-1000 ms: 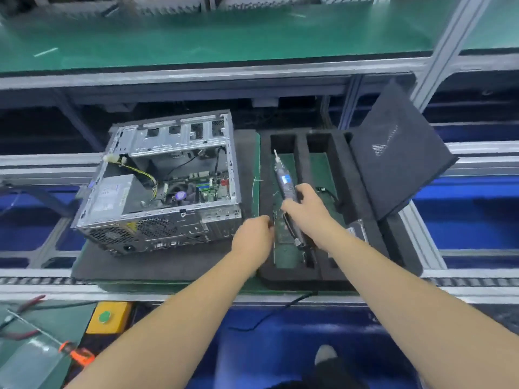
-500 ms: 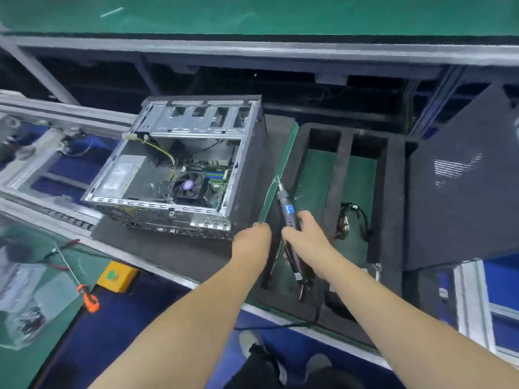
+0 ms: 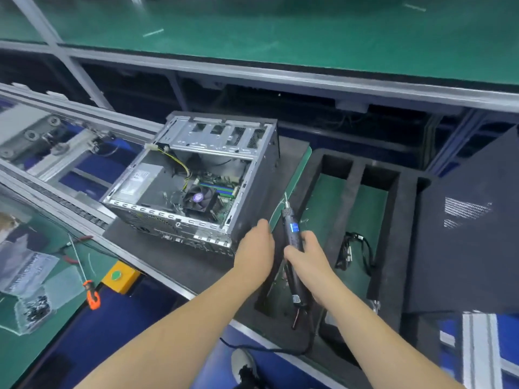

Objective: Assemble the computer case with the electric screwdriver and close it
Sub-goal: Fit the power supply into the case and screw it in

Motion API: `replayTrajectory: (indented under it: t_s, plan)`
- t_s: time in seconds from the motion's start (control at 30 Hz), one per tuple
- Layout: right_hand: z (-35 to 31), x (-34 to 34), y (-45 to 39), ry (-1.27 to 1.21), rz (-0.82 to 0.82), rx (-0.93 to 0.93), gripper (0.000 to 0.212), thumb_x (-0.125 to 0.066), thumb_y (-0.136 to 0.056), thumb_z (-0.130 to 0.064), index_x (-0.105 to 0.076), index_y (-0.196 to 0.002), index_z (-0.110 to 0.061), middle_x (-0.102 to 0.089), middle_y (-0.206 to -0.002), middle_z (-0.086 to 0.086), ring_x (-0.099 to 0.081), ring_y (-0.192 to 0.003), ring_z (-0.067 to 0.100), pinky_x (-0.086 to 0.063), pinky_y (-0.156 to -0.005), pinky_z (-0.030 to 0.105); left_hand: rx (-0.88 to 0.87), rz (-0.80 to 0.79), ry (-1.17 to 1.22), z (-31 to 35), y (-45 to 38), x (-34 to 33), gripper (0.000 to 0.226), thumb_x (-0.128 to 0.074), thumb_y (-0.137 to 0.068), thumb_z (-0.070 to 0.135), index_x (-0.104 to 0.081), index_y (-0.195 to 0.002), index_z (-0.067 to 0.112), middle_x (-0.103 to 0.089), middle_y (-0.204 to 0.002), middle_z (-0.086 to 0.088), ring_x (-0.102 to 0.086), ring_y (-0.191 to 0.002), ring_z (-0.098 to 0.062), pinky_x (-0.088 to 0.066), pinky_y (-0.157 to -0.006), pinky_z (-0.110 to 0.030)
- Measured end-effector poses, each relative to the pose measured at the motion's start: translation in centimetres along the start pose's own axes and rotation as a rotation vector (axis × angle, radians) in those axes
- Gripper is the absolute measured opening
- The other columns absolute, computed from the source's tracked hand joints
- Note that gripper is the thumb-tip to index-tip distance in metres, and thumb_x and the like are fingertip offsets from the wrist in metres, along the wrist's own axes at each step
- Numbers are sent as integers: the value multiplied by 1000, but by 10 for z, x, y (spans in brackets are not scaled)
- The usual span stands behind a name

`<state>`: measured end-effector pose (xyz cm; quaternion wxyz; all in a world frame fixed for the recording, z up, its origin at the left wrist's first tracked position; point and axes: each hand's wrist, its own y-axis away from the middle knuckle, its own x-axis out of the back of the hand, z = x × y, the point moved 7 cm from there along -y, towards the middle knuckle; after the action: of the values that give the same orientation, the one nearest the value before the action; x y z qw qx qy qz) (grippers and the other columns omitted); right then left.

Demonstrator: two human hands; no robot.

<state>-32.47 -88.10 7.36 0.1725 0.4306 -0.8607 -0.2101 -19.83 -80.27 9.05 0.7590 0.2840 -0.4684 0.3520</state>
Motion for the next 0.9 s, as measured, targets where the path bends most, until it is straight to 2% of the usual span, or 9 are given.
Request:
replayTrajectory:
  t_s: [0.1, 0.2, 0.27, 0.33, 0.4, 0.53, 0.63, 0.8, 0.9]
  plan:
    - [-26, -7, 2, 28, 1, 84, 23, -63, -83, -30, -50, -102, -30, -64, -89, 14, -62, -61, 22, -57, -63, 44, 40, 20, 447, -2, 5, 35, 9, -52, -98, 18, -52, -90, 20, -67, -76, -6, -70, -65, -25, -58, -61, -46]
    - [-62, -21, 3, 46, -20, 189, 19, -67, -89, -28, -53, -102, -28, -68, -97, 16, -66, -70, 32, -59, -70, 51, 110, 66, 679, -6, 0, 73, 12, -57, -88, 10, -58, -82, 20, -70, -70, -4, -71, -62, -20, -62, -63, -47]
    - [-87, -27, 8, 66, -28, 275, 15, -66, -89, -32, -54, -98, -34, -69, -93, 5, -67, -71, 18, -58, -69, 39, 136, 128, 812, -10, -5, 100, 10, -57, -84, 8, -59, -80, 17, -70, -71, -6, -73, -66, -20, -63, -63, -45]
    - [-108, -35, 15, 87, -58, 349, 13, -64, -86, -35, -53, -92, -38, -63, -80, -4, -57, -58, 4, -51, -57, 23, 160, 187, 966, -19, -7, 125, 3, -58, -81, 8, -60, -82, 10, -70, -75, -12, -74, -68, -22, -63, -61, -40]
    - [-125, -49, 24, 145, -109, 378, 13, -62, -82, -40, -51, -90, -40, -60, -76, -9, -56, -58, 3, -48, -57, 24, 200, 238, 1086, -34, -9, 151, 8, -60, -80, 6, -62, -87, 5, -71, -74, -11, -74, -68, -22, -62, -62, -37]
    - [-154, -92, 41, 272, -185, 437, 16, -62, -86, -38, -52, -97, -40, -65, -84, -7, -58, -58, 3, -48, -59, 31, 275, 292, 1191, -69, -7, 197, 10, -64, -87, 7, -68, -94, 12, -72, -73, -4, -71, -64, -16, -59, -66, -38]
    - [-166, -136, 53, 324, -199, 478, 16, -61, -83, -42, -48, -92, -41, -63, -84, -5, -62, -64, 14, -49, -61, 34, 263, 349, 1233, -106, -1, 226, 8, -65, -91, 6, -70, -95, 10, -73, -78, -5, -70, -71, -15, -62, -70, -38]
    - [-176, -218, 73, 397, -211, 528, 23, -60, -78, -44, -48, -96, -38, -65, -87, -7, -64, -74, 18, -49, -66, 37, 268, 426, 1229, -182, 15, 267, 14, -61, -100, 12, -70, -104, 2, -71, -74, 1, -68, -68, -7, -58, -58, -27]
    - [-176, -277, 85, 435, -232, 529, 22, -61, -80, -42, -47, -96, -35, -64, -85, -4, -62, -73, 21, -47, -63, 37, 303, 405, 1202, -241, 23, 287, 16, -60, -99, 14, -70, -104, 3, -72, -87, -7, -71, -75, -10, -63, -63, -35]
